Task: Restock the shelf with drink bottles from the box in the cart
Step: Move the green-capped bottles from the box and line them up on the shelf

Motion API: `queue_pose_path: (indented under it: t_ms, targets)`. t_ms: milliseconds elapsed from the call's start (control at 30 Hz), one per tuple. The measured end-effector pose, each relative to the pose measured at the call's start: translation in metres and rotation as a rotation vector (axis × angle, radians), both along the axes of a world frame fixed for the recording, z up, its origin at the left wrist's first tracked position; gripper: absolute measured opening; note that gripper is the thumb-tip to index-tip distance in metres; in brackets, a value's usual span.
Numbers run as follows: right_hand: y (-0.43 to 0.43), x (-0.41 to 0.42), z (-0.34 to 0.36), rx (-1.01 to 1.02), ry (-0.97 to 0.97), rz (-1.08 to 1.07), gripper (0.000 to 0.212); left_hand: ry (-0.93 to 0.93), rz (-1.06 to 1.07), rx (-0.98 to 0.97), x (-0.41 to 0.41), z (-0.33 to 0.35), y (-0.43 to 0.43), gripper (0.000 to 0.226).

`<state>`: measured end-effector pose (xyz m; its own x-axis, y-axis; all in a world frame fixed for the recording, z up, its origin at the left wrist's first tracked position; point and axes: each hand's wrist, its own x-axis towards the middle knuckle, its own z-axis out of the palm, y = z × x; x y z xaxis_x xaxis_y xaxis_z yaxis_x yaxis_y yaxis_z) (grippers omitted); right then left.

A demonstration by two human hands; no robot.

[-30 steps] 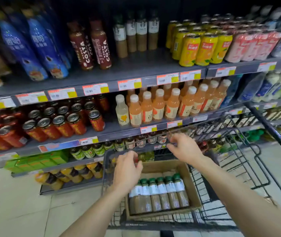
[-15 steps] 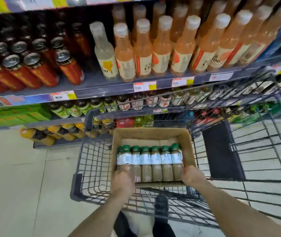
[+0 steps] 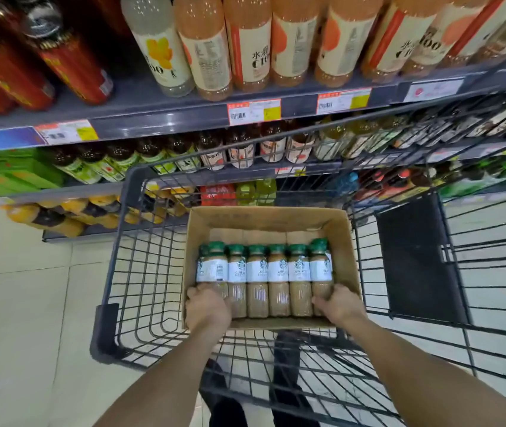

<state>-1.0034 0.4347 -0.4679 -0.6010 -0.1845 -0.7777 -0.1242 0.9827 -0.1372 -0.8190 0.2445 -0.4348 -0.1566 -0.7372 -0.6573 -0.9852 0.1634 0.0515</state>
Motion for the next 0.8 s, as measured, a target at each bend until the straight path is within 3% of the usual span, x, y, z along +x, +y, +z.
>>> queue_pose_path:
  t_ms: [100,233,400,567,633,800]
  targets:
    - [-0.002,0.0,-0.003,-0.01,-0.024,-0.059,0.032,0.001,0.031,0.03,0.002,0.0,-0.005,0.058]
    - [-0.006,-0.006,-0.002,-0.033,-0.11,-0.127,0.032,0.047,0.035,0.082,0.004,0.008,-0.012,0.034]
    - [-0.008,-0.002,0.023,-0.064,-0.081,-0.182,0.028,0.132,0.044,0.1,0.011,0.039,-0.011,0.037]
    - [-0.003,0.008,0.081,-0.247,-0.012,-0.247,0.021,0.361,0.073,0.114,0.018,0.094,-0.007,0.017]
    - [-0.006,0.014,0.111,-0.322,0.021,-0.282,0.02,0.446,0.09,0.126,0.018,0.126,-0.008,0.019]
    - [-0.027,0.03,0.195,-0.536,0.127,-0.32,0.042,0.588,0.036,0.021,0.017,0.198,-0.023,0.024]
